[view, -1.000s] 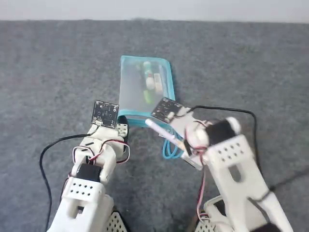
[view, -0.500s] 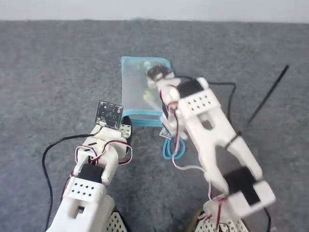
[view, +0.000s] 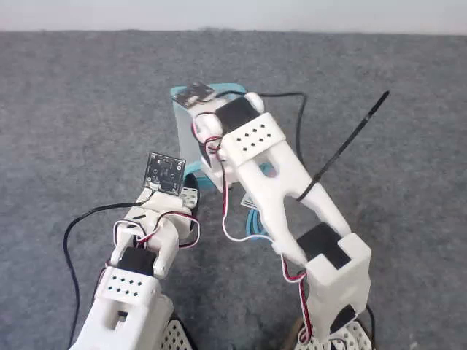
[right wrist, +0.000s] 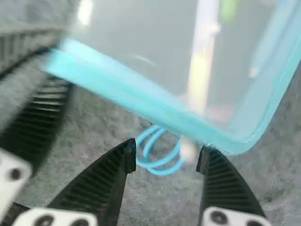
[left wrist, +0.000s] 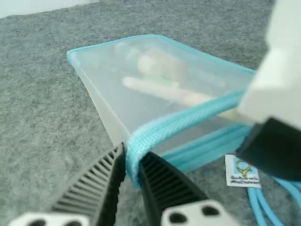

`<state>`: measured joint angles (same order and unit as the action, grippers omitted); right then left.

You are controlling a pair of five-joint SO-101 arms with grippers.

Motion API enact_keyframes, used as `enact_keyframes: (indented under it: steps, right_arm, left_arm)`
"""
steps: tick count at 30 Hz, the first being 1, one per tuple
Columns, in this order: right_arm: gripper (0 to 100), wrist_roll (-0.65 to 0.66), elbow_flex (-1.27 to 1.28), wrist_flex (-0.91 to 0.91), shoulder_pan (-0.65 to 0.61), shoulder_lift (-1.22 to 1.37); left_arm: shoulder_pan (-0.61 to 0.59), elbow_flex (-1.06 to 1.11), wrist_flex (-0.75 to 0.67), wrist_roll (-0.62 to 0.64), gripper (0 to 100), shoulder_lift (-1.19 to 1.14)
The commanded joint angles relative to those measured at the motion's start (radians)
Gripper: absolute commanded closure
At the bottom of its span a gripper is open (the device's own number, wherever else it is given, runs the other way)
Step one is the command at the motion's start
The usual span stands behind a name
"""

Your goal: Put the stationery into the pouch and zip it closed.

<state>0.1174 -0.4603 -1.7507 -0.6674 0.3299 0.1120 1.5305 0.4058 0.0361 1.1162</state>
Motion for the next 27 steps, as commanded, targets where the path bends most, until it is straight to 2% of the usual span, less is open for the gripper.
enact_keyframes:
  steps: [1, 6, 9, 13, 17, 21, 27]
  right_arm:
    - [78.5, 0.029, -0.077, -0.031, -0.013, -0.031]
    - [78.6, 0.031, -0.068, -0.010, -0.007, -0.151]
    - [79.8, 0.028, 0.021, 0.053, 0.033, -0.254]
    - [85.0, 0.028, 0.315, 0.255, 0.113, -0.446]
    - [85.4, 0.032, 0.698, 0.458, 0.136, -0.685]
    - [85.4, 0.041, 0.976, 0.506, 0.166, -0.854]
    - [85.4, 0.080, 1.177, 0.553, 0.289, -0.906]
  left_arm:
    - [0.003, -0.007, -0.029, -0.011, 99, 0.023]
    - [0.003, -0.007, -0.029, -0.011, 99, 0.023]
    - [0.003, -0.007, -0.029, -0.011, 99, 0.023]
    - [0.002, -0.007, -0.029, -0.011, 99, 0.023]
    - [0.002, -0.007, -0.029, -0.011, 99, 0.023]
    - [0.002, -0.007, -0.029, -0.011, 99, 0.023]
    - [0.002, -0.007, -0.029, -0.011, 99, 0.023]
